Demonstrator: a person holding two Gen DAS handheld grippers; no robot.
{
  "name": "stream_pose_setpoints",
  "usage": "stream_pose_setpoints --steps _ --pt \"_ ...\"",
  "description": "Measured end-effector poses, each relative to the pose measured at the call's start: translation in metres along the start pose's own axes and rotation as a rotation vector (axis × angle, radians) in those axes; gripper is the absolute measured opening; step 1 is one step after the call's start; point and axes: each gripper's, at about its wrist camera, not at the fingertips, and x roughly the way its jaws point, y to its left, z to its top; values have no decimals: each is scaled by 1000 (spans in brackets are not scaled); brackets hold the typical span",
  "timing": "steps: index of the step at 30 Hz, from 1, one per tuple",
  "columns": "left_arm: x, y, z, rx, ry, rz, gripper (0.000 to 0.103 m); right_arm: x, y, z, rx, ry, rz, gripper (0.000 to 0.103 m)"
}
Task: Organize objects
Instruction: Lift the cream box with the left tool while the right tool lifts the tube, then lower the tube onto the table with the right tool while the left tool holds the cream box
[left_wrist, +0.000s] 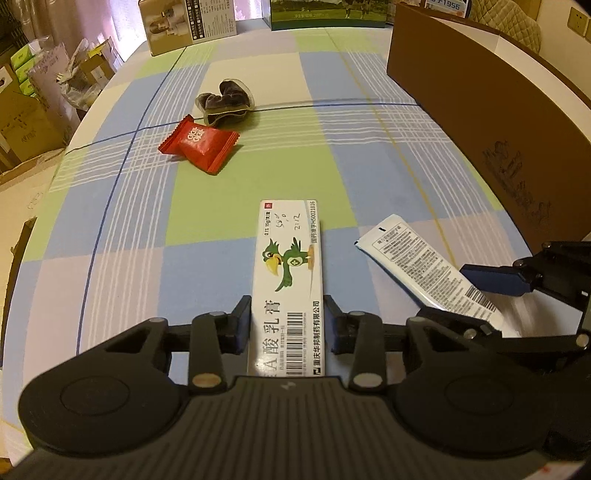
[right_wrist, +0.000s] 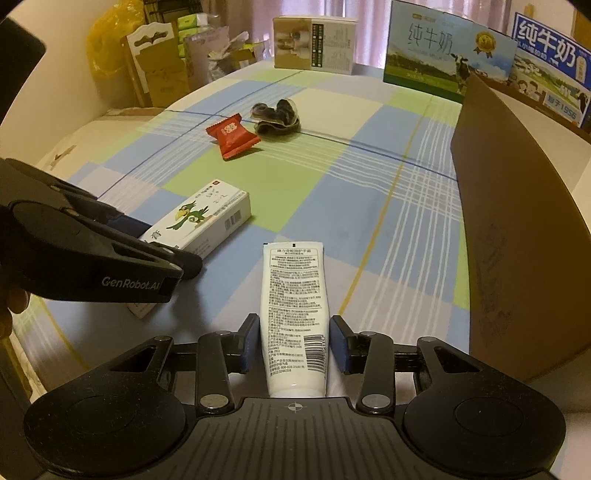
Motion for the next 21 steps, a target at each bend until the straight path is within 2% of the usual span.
stream_pose_setpoints --steps 11,21 --pt "-6 -4 -3 21 -3 -2 34 -16 -11 5 69 -35 13 37" --pt "-51 -5 3 -6 -100 -6 34 -64 -19 13 142 -141 44 37"
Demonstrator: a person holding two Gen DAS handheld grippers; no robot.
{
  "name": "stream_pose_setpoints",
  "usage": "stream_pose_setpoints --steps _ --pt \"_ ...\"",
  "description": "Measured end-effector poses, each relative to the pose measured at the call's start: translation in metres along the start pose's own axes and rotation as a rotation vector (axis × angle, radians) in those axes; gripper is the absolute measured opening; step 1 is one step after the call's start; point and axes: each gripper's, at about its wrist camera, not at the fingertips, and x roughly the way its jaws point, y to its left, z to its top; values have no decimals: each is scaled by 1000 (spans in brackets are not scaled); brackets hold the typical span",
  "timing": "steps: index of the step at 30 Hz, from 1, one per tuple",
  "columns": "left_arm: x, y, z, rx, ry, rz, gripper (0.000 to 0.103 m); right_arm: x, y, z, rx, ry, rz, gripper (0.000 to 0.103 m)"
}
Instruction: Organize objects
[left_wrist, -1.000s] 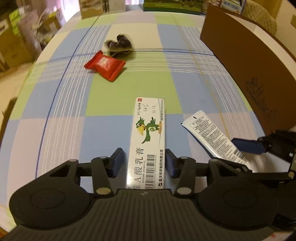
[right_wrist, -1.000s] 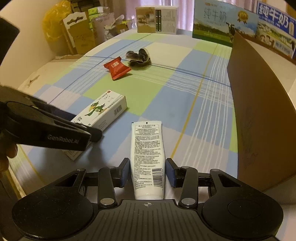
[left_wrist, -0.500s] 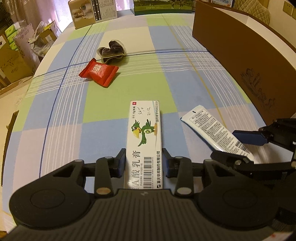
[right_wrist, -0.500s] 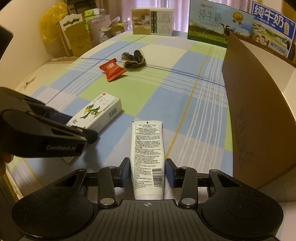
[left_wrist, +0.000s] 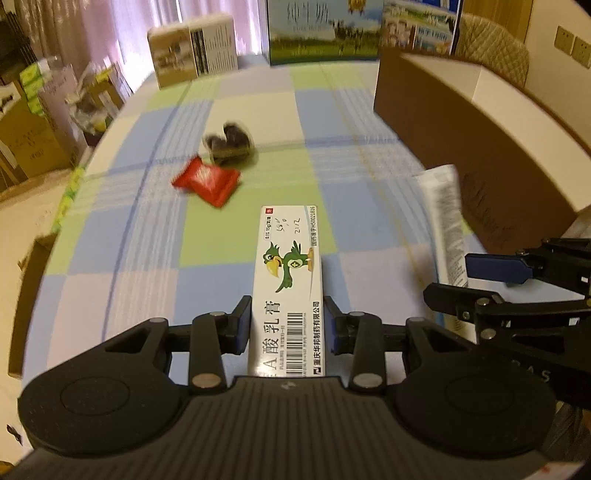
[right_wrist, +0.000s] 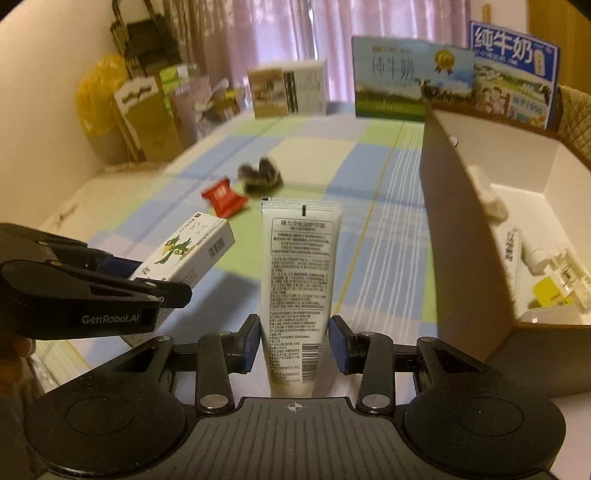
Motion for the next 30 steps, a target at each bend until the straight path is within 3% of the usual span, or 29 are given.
stream_pose_setpoints --steps 1,2,3,6,9,14,16,18,20,30 --pt "-5 0 2 -7 -14 -2 34 -5 -1 1 12 -6 4 36" --pt "-11 0 4 -20 -27 -10 34 -11 -3 2 26 -15 22 7" --pt "-16 -1 5 -31 -34 -18 34 -15 -4 3 39 -13 6 0" --pt "-27 -5 6 -49 -55 -34 34 -25 -10 6 45 -32 -22 0" --pt "-31 -14 8 -37 -66 -45 34 -17 -17 8 94 -1 6 0" --pt "-19 -9 5 -54 -33 1 34 -11 -21 8 116 14 37 0" --pt "-13 -2 5 -68 -25 20 34 -3 -18 11 83 32 27 7" --pt "-8 5 4 -86 -13 28 34 6 -13 12 38 44 3 34" --pt "-2 12 2 -102 2 33 34 15 -11 14 -3 30 0 49" --pt "25 33 9 -160 44 47 34 75 -6 20 -96 85 0 50"
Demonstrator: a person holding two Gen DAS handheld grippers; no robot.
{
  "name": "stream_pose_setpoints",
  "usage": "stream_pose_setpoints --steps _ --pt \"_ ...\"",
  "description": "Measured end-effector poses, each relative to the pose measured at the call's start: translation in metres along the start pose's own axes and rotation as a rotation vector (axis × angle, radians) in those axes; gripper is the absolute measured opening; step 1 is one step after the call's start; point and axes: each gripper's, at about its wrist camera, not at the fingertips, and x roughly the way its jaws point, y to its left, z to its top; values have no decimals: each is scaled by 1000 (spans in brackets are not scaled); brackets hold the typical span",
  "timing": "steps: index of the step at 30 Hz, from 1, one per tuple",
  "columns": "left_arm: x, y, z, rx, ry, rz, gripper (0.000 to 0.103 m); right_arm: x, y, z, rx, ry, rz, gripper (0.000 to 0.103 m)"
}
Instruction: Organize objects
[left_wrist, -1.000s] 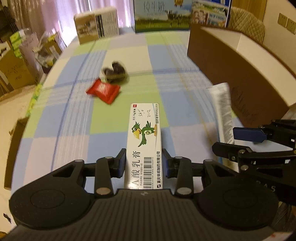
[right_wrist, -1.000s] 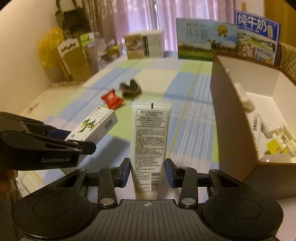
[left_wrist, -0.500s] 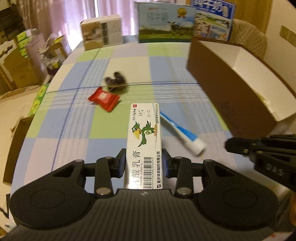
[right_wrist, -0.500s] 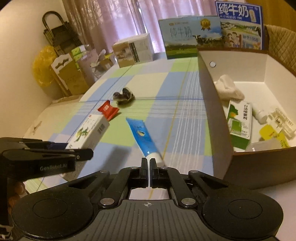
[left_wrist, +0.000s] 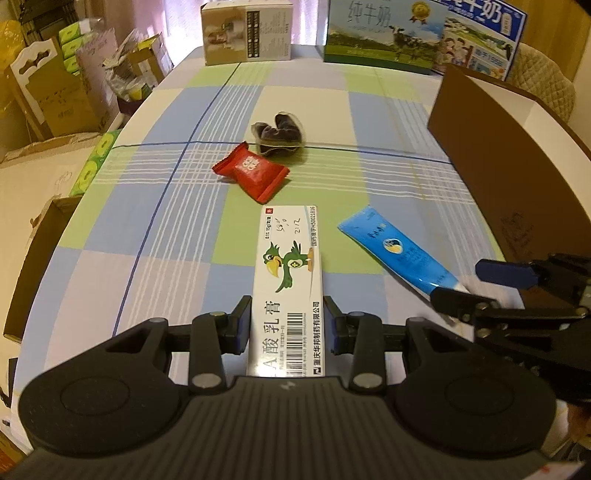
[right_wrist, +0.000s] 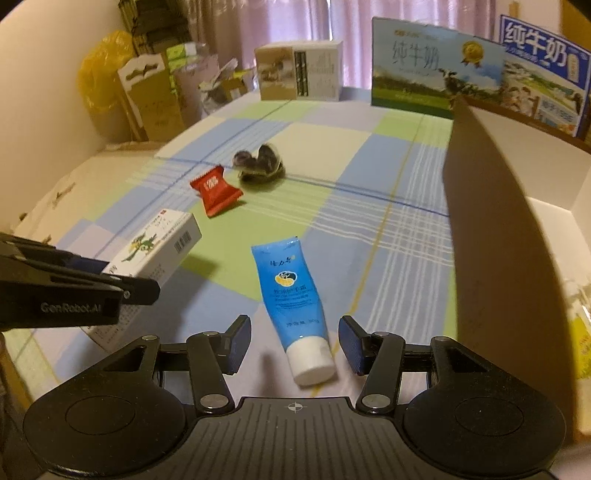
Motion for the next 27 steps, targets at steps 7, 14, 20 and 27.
stream_pose_setpoints --steps 7,14,20,27 --pt "17 5 2 -21 38 0 34 25 -4 -1 -5 34 -1 48" --pt "23 3 0 -21 51 -2 34 24 7 -7 -95 7 -25 32" --pt "21 3 -1 -14 47 0 34 16 9 -9 -74 10 -18 31" --pt "17 2 -2 -5 40 -3 34 -7 8 -7 -16 -32 13 31"
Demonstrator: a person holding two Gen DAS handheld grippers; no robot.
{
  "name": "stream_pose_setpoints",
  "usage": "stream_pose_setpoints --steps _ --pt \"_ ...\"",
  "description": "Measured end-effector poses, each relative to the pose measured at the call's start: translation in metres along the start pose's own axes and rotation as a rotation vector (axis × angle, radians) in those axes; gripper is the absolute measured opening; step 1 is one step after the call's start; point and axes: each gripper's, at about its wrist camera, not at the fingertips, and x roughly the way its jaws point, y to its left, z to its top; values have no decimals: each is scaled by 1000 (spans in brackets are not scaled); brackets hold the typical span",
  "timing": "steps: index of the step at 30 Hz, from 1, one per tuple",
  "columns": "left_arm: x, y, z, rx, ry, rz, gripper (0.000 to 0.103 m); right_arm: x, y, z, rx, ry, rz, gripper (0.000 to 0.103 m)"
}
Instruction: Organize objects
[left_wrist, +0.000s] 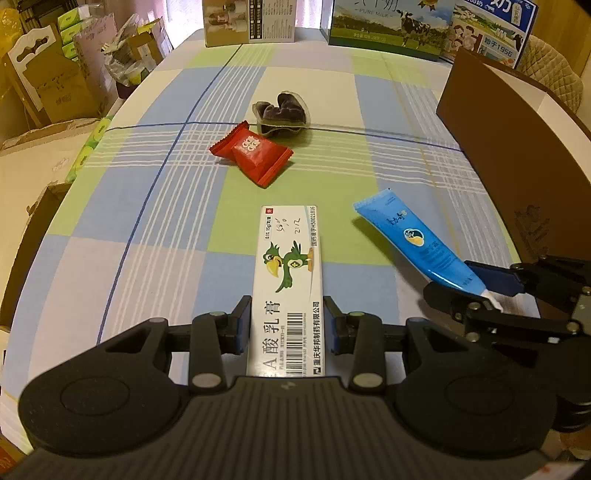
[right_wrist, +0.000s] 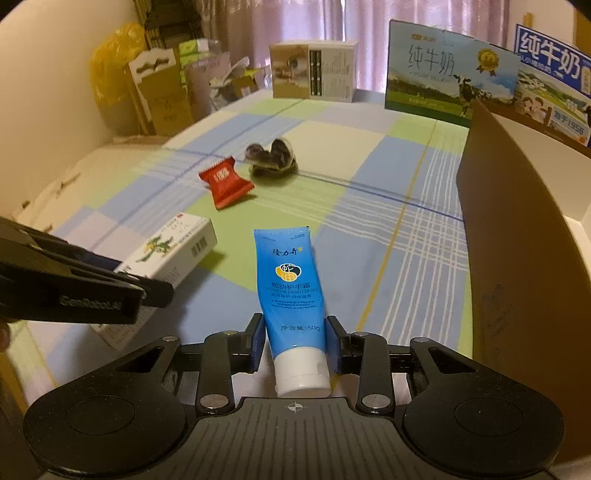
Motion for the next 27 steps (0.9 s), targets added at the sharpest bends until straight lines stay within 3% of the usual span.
stream_pose_setpoints --steps 15,27 --pt "-66 -26 10 37 -126 -103 34 -93 -22 16 163 -160 25 31" --pt "-109 -112 45 175 -225 -274 34 -167 -94 24 285 -257 -81 31"
